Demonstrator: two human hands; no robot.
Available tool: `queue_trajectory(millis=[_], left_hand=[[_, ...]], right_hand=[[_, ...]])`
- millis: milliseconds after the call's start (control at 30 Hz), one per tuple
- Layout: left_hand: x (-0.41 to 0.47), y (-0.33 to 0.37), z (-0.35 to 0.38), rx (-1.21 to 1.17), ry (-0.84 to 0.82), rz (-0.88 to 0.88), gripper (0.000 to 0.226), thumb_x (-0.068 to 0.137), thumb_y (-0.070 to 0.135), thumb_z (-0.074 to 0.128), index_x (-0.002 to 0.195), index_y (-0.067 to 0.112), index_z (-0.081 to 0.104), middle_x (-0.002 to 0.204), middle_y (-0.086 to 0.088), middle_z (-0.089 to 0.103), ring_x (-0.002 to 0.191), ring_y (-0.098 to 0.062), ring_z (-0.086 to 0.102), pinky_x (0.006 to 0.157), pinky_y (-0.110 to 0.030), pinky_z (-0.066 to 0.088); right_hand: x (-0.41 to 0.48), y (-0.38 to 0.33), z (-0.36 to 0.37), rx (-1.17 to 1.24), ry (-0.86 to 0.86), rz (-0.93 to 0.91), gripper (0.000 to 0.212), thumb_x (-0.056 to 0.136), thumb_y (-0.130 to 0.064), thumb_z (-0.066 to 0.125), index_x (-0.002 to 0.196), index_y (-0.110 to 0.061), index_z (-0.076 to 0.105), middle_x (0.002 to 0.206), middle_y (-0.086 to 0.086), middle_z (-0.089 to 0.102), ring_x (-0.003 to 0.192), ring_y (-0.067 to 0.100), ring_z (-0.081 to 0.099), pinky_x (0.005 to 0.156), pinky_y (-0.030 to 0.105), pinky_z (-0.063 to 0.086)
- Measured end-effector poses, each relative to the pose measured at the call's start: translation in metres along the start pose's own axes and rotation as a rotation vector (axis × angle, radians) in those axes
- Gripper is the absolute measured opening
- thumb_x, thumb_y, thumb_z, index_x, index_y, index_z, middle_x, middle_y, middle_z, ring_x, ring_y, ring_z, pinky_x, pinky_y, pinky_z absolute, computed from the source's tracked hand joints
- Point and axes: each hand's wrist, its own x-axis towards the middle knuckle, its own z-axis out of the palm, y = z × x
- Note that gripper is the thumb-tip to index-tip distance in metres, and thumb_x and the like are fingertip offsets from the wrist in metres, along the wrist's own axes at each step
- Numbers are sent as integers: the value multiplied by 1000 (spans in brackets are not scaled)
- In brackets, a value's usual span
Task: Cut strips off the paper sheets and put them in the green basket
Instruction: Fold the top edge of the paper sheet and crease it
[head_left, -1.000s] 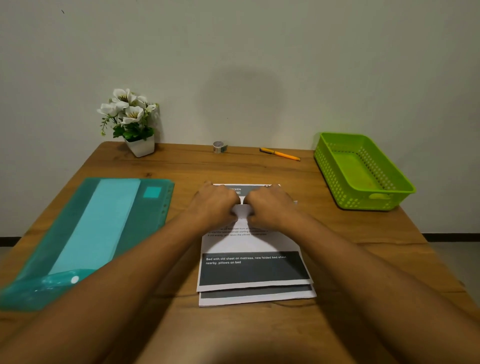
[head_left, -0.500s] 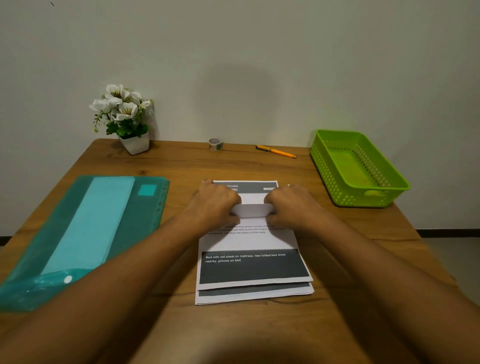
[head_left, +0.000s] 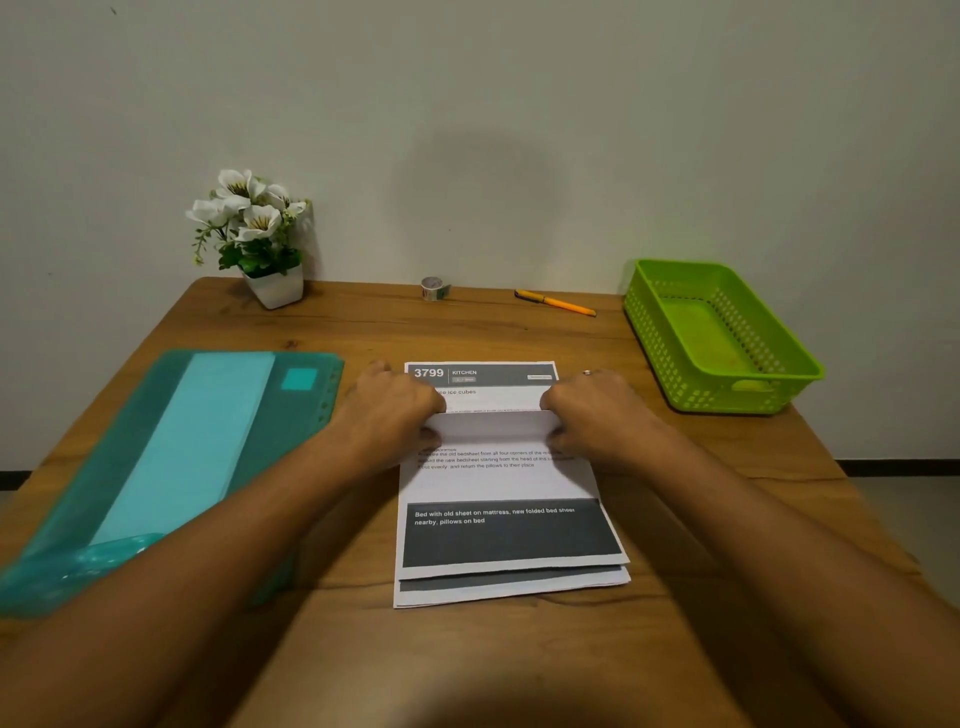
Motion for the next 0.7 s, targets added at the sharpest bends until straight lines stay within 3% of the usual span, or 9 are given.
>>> queue_trajectory(millis=[67,233,367,467,600,700], left_hand=[[-3,-2,-1,-8,6,-7,21,93,47,66,101,28,68,97,9,69,94,-17,64,93,-38,36],[5,-10,0,-108,64,-49,18,99,41,58,104,28,69,98,9,69,93,-17,64,96,-40,44],[16,-12,2,-166,171,-38,17,99,38,55,109,30,67,101,9,68,89,-15,63,76,-32,46],[15,-7,7,-168,193,-24,24,97,34,55,117,27,66,105,5,69,92,-17,63,72,-33,44],[2,8,18,-205,175,-31,39,98,33,56,135,24,60,129,0,67,115,-24,63,93,-41,47],[-5,14,27,-202,136,-22,49,101,44,50,145,23,51,145,-1,58,129,-23,56,104,-42,44]], right_hand=[[-4,3,1,12,-3,8,13,89,-34,64,87,-26,55,96,2,69,92,26,65,73,34,37],[0,6,-10,43,110,45,7,94,-33,61,91,-26,60,99,3,70,94,28,66,72,35,37],[7,3,-10,88,191,81,16,99,-29,56,111,-22,65,108,1,69,98,27,65,80,37,42],[7,-1,3,100,244,91,23,98,-25,52,116,-19,64,110,5,67,100,31,64,86,40,45],[-1,-7,26,122,217,77,32,99,-32,49,126,-19,60,120,6,67,106,30,63,90,42,48],[-5,-10,41,156,191,68,43,99,-45,47,133,-19,55,128,6,65,112,31,62,94,44,49]])
